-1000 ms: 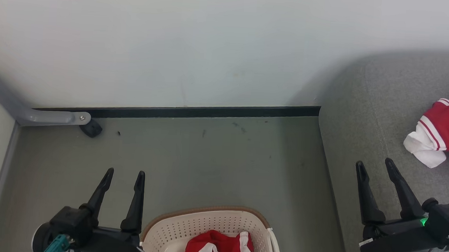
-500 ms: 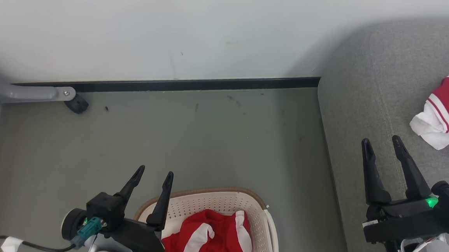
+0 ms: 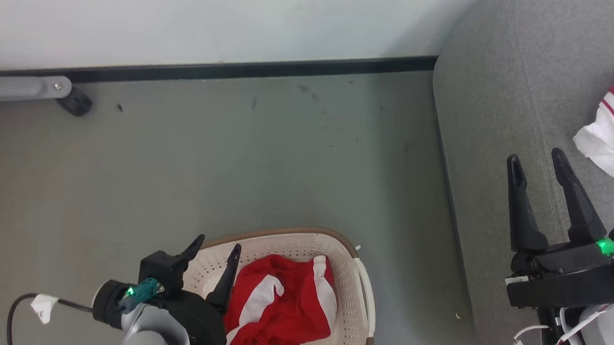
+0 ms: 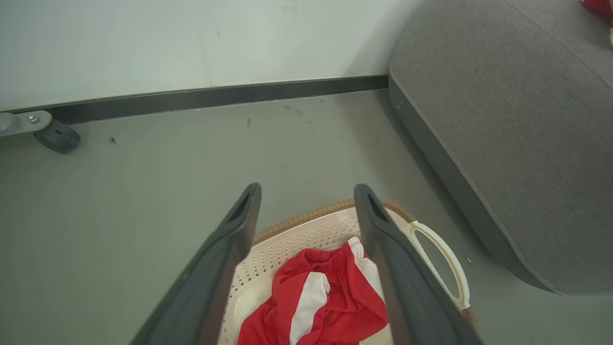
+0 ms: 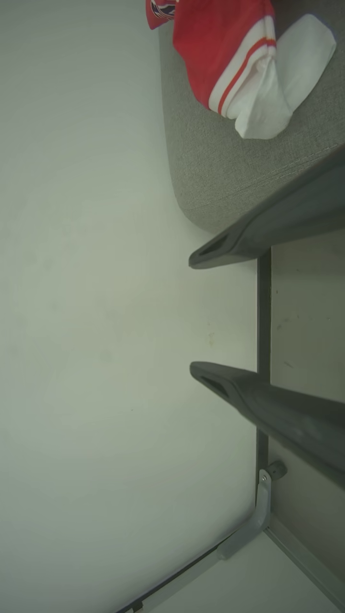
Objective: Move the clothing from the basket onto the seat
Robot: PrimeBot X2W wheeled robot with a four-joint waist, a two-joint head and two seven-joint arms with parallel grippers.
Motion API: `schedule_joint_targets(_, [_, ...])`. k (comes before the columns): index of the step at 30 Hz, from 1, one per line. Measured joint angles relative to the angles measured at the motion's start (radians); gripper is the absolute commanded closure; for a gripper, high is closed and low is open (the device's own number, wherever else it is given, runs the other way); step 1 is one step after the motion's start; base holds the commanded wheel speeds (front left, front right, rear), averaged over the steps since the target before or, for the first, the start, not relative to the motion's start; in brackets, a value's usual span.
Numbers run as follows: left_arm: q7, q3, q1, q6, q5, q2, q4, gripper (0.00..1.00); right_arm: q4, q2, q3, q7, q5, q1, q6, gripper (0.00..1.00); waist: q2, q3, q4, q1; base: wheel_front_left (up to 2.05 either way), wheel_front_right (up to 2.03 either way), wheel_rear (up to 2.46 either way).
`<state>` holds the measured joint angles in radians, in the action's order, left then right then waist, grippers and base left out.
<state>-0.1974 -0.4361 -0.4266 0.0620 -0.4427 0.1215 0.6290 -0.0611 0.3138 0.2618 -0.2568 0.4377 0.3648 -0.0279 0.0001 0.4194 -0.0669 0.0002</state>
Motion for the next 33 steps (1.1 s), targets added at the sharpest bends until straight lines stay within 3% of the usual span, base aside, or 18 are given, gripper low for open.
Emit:
schedule_joint_targets(10, [0.031, -0.032, -0.089, 0.019, 0.007, -0.026, 0.133, 0.0, 0.043, 0.01, -0.068, 0.0, 0.005, 0.042, -0.016, 0.0, 0.0, 0.101, -0.037, -0.0001, 0.0, 0.0, 0.0])
schedule_joint_targets(33, [0.079, -0.088, -0.274, 0.036, 0.043, -0.036, 0.34, 0.0, 0.15, -0.064, -0.097, 0.0, 0.03, 0.143, -0.043, 0.0, 0.0, 0.323, -0.131, -0.0001, 0.0, 0.0, 0.0])
